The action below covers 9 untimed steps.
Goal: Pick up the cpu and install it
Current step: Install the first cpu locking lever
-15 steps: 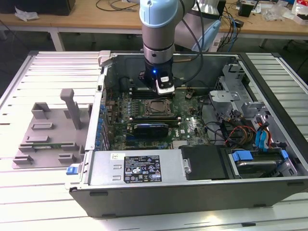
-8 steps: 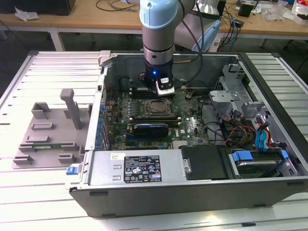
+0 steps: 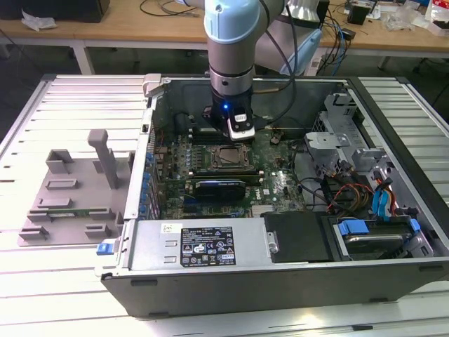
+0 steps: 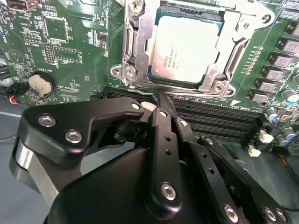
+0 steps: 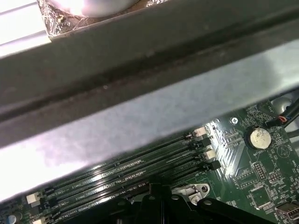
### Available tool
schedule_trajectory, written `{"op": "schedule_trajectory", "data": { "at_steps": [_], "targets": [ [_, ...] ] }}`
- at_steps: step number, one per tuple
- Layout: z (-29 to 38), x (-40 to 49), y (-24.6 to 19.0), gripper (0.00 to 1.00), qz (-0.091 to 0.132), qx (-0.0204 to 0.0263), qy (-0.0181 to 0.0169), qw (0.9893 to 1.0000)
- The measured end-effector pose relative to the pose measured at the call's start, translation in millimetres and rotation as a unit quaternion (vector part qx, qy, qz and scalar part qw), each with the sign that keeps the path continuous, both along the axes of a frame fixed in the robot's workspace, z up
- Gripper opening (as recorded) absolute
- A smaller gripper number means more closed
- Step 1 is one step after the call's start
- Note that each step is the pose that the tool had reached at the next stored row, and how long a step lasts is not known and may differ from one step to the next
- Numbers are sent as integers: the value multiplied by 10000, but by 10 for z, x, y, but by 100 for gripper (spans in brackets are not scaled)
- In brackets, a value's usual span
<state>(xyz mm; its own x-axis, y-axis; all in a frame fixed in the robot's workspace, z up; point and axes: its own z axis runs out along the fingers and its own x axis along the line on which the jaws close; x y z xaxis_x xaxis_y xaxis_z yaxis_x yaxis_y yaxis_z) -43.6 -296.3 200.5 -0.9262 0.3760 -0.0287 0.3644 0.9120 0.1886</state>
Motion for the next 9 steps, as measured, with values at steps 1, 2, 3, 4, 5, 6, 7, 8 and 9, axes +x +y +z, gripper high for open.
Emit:
{"op": "schedule_trajectory", "data": {
  "at_steps": [1, 2, 3, 4, 5, 6, 7, 8, 9],
  "targets": [
    [0, 4, -3, 11, 0, 0, 0, 10000],
    [0, 7, -5, 11, 0, 0, 0, 10000],
    [0, 8, -5, 11, 0, -1, 0, 10000],
    [0, 9, -5, 11, -1, 0, -1, 10000],
    [3, 9, -5, 11, -1, 1, -1, 10000],
    [11, 9, -6, 11, 0, 1, -1, 10000],
    [35, 9, -5, 11, 0, 1, -1, 10000],
    [60, 9, -5, 11, 0, 1, 0, 10000],
    [68, 9, -5, 11, 0, 1, -1, 10000]
  ]
}}
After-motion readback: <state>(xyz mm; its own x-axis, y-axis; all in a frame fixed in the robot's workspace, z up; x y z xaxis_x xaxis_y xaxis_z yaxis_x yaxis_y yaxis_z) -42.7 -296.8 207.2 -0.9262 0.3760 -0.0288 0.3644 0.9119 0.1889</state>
